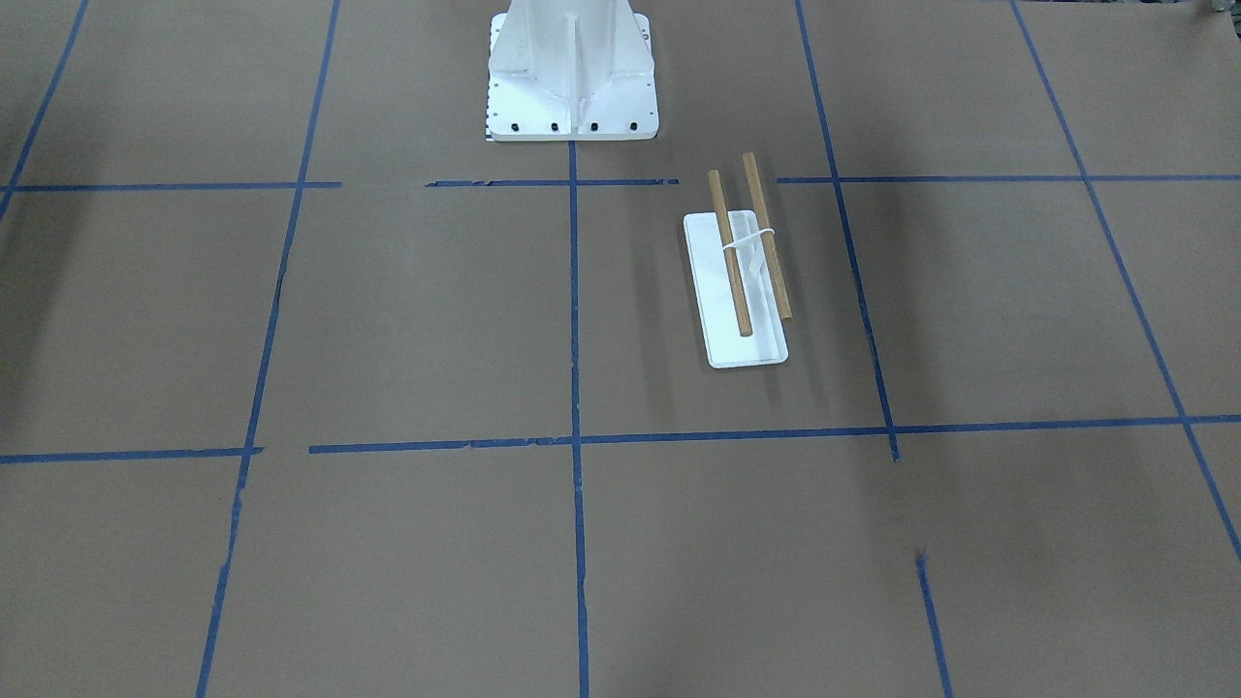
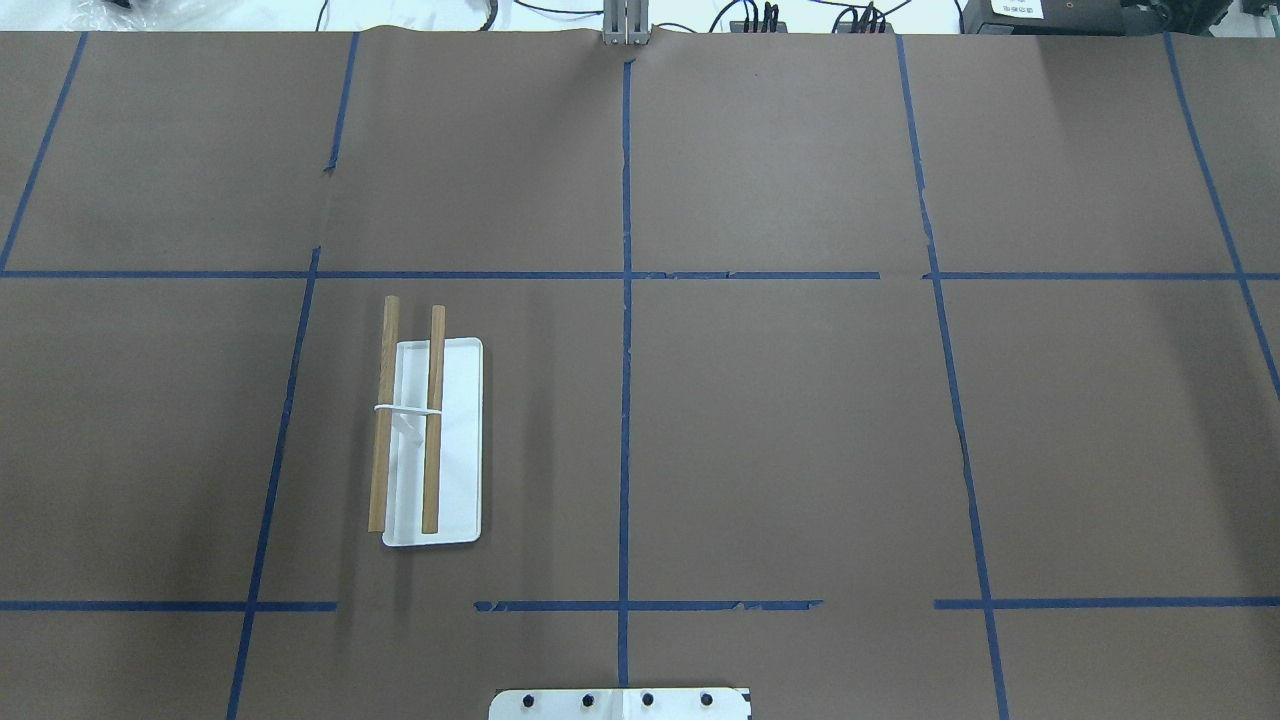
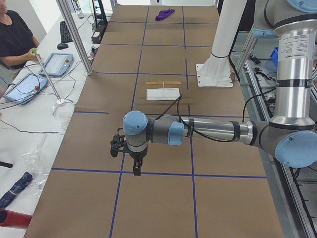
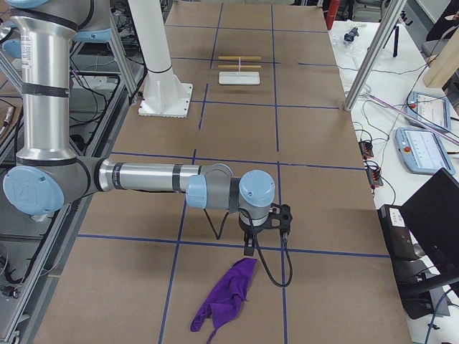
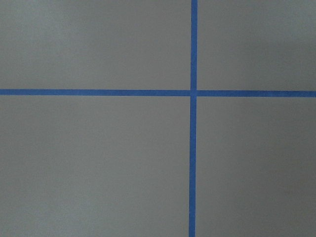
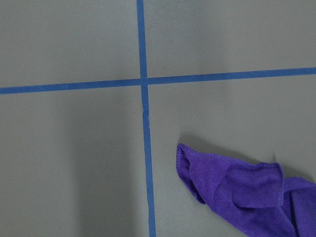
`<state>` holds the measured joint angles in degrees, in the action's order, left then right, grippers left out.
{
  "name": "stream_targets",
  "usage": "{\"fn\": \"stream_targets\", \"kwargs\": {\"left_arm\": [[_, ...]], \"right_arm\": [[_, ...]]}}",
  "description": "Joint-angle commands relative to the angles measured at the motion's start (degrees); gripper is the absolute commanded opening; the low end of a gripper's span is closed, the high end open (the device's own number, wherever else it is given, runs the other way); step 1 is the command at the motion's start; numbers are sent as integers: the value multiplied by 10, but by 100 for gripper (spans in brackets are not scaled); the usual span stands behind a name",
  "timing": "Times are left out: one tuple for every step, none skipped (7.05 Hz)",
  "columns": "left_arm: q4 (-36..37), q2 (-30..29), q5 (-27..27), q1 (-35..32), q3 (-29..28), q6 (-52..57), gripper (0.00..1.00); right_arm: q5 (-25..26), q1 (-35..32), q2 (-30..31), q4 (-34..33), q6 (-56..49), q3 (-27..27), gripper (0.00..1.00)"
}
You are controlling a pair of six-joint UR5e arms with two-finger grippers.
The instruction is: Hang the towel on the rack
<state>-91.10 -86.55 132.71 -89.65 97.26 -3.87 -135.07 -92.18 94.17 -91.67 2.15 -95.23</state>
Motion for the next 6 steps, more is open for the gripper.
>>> {"fn": "stream_targets", "kwargs": {"left_arm": [[0,0,0,0,0,0,100],[0,-1,0,0,3,0,100],[0,-1,0,0,14,-1,100],[0,-1,0,1,14,-1,100],[0,-1,0,1,17,-1,100],[0,-1,0,1,19,-1,100]], "right_arm": [[-1,0,-6,0,0,-6,100],[-1,0,-8,1,0,-12,100],[-4,0,-10,-1,2,-15,100],[-12,0,-14,-1,25,-17,100],[-17,0,-17,0,47,-5,100],[-18,1,-8,57,46,17,100]]}}
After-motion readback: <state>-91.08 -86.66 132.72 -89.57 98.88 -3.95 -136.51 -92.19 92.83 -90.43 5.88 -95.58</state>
